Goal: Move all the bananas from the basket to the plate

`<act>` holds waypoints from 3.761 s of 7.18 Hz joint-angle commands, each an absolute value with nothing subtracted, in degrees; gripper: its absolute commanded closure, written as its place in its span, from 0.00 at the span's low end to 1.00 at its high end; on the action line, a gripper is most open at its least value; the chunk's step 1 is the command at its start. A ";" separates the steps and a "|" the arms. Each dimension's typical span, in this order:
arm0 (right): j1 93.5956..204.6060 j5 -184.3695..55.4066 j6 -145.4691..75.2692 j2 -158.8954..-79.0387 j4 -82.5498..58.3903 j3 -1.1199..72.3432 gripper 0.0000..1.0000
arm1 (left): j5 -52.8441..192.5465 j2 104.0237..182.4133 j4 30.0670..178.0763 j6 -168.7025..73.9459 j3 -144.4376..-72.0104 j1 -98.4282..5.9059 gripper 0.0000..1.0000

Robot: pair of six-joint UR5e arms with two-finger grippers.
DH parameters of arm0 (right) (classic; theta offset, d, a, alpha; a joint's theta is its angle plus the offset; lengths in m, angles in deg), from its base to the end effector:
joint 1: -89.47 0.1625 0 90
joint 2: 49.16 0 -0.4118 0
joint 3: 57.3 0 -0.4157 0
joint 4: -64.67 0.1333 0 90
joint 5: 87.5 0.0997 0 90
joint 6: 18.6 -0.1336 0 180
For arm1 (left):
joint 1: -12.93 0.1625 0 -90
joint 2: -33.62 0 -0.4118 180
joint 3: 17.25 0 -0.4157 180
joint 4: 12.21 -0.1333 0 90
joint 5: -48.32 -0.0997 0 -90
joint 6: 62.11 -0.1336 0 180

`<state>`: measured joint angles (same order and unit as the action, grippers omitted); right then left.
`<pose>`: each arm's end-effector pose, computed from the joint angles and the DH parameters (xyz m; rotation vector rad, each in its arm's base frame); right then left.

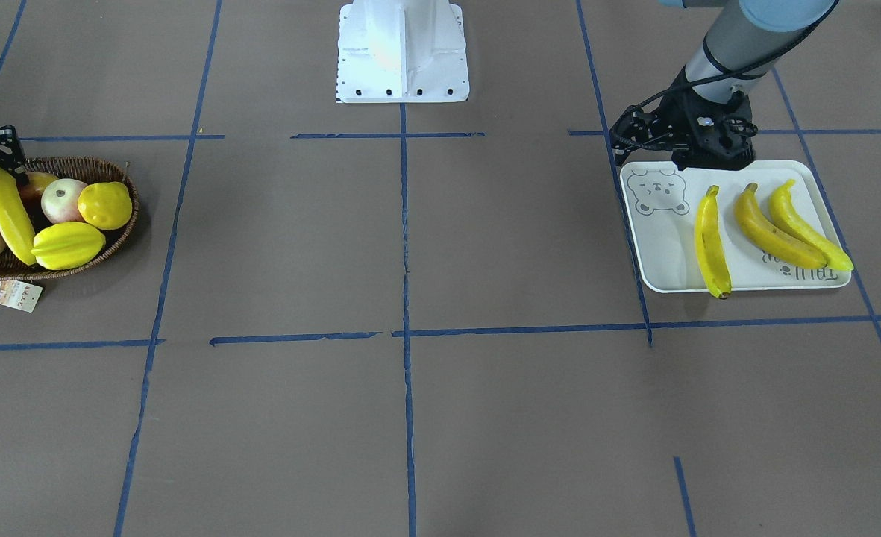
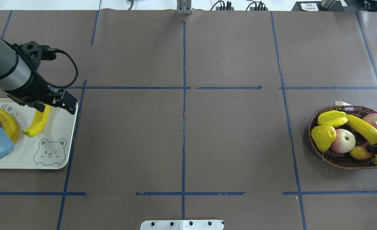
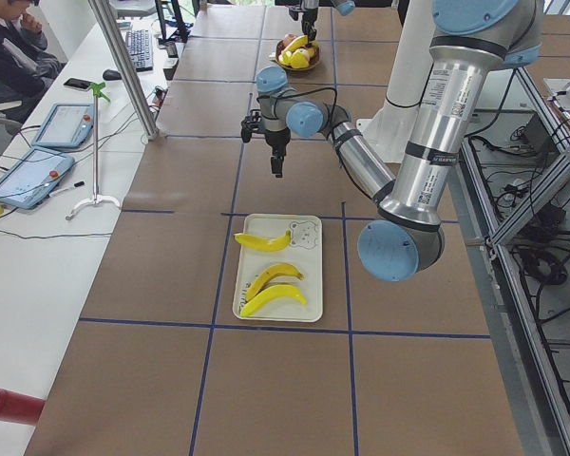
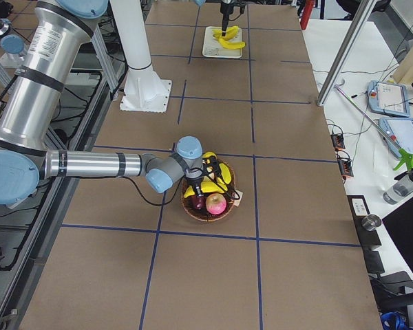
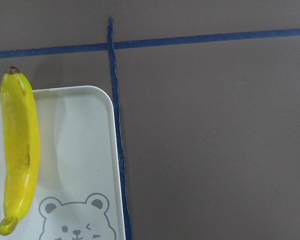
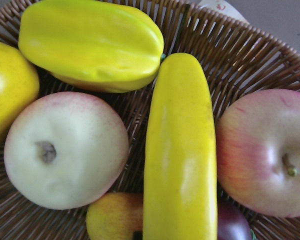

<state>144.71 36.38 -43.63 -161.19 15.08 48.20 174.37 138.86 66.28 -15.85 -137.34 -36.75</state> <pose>-0.1815 -0.3647 0.6280 0.2122 -0.7863 -0.3351 0.3099 -0.4497 0.2984 -0.0034 0.8346 0.0880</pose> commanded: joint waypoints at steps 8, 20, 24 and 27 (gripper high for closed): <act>148.38 48.11 -61.51 -144.99 15.27 51.69 0.97 | 174.53 139.18 73.63 -6.78 -137.67 -33.40 0.00; 124.36 23.78 -100.93 -122.65 35.43 45.84 0.98 | 174.53 142.25 96.31 23.29 -136.80 -32.59 0.00; 122.08 21.04 -111.99 -113.78 39.50 38.24 0.98 | 174.44 149.29 99.84 30.78 -130.38 -32.50 0.00; 116.13 14.67 -108.69 -112.62 37.33 39.03 0.98 | 174.09 154.81 100.03 33.07 -124.14 -31.89 0.00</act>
<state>119.02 18.58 -109.38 -112.89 37.66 38.77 174.31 152.96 99.95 32.18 -126.20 -32.19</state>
